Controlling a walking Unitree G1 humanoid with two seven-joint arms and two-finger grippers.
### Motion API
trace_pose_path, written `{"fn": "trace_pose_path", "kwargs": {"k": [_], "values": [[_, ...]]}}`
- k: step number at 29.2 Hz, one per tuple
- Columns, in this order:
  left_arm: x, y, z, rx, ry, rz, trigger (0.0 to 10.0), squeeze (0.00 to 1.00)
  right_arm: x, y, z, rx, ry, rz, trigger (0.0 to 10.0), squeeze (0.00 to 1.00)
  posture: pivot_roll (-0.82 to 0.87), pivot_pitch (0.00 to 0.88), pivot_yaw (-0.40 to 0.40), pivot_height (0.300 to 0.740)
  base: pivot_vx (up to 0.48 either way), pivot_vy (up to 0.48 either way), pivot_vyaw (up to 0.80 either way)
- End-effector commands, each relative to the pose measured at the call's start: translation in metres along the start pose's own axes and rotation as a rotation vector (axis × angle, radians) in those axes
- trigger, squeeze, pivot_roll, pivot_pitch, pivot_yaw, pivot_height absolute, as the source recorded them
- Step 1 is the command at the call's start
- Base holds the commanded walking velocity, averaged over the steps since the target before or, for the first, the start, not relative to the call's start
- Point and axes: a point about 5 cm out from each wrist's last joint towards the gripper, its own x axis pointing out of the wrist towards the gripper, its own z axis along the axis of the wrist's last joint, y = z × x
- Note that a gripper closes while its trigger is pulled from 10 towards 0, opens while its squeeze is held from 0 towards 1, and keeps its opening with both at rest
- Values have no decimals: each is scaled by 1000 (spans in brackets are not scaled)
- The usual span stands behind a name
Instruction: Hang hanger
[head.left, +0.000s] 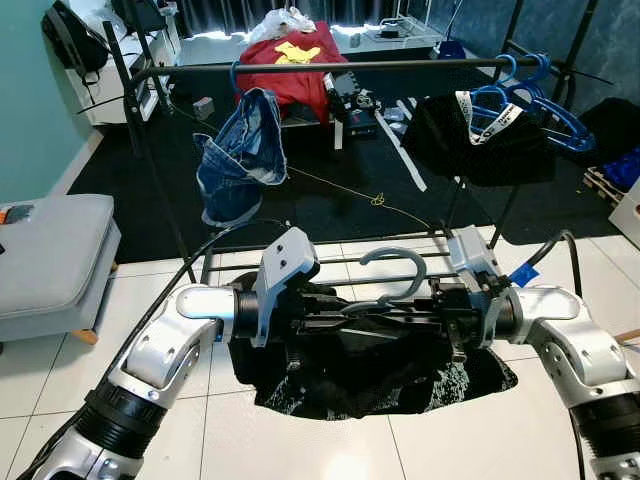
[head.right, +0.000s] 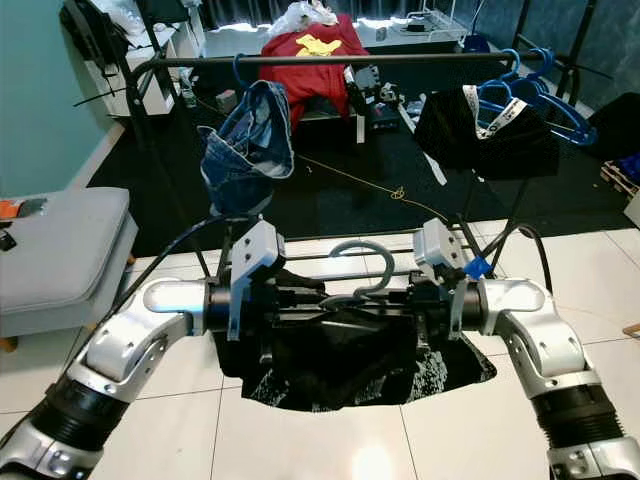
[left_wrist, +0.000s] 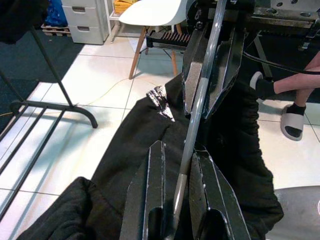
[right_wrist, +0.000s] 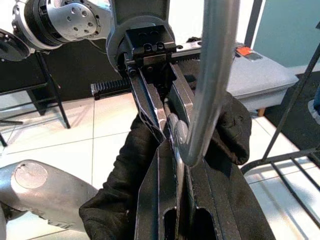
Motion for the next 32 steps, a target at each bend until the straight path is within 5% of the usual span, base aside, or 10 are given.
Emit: {"fn": "trace_pose_path", "kwargs": {"k": [1,2,3,4,5,14,15,24,29,32], "values": [[-7,7,-1,8,11,29,0,0,1,-1,17,-48,-72,22,10000,443,41,88,69,740,0,0,0],[-8,8,-1,13,11,33,0,0,1,-1,17,-49,-73,18,10000,702,40,88,68,740,0,0,0],[-8,8,-1,13,11,33,0,0,1,-1,17,-49,-73,18,10000,702,40,88,68,740,0,0,0],[-9,9,-1,16,11,36,0,0,1,-2,17,-50,-77,11,10000,910,40,88,68,740,0,0,0],[-9,10,0,21,12,39,0,0,0,-3,17,-51,-84,-3,10000,1000,40,89,67,740,0,0,0],[-13,12,-5,47,53,50,0,0,-9,-12,14,-145,-46,-103,10000,1000,42,88,64,740,0,0,0],[-15,15,-9,54,84,76,0,0,-22,-16,14,-184,9,-155,10000,0,42,89,63,740,0,0,0],[-20,21,-18,77,156,132,0,0,-60,-28,21,-234,66,-351,10000,0,36,92,61,740,0,0,0],[-28,33,-33,108,277,281,0,0,-111,-50,36,-259,-38,-839,10000,0,25,100,62,740,0,0,0],[-32,39,-33,113,287,370,0,0,-102,-49,20,-156,-49,-886,10000,0,23,102,62,740,0,0,0]]}}
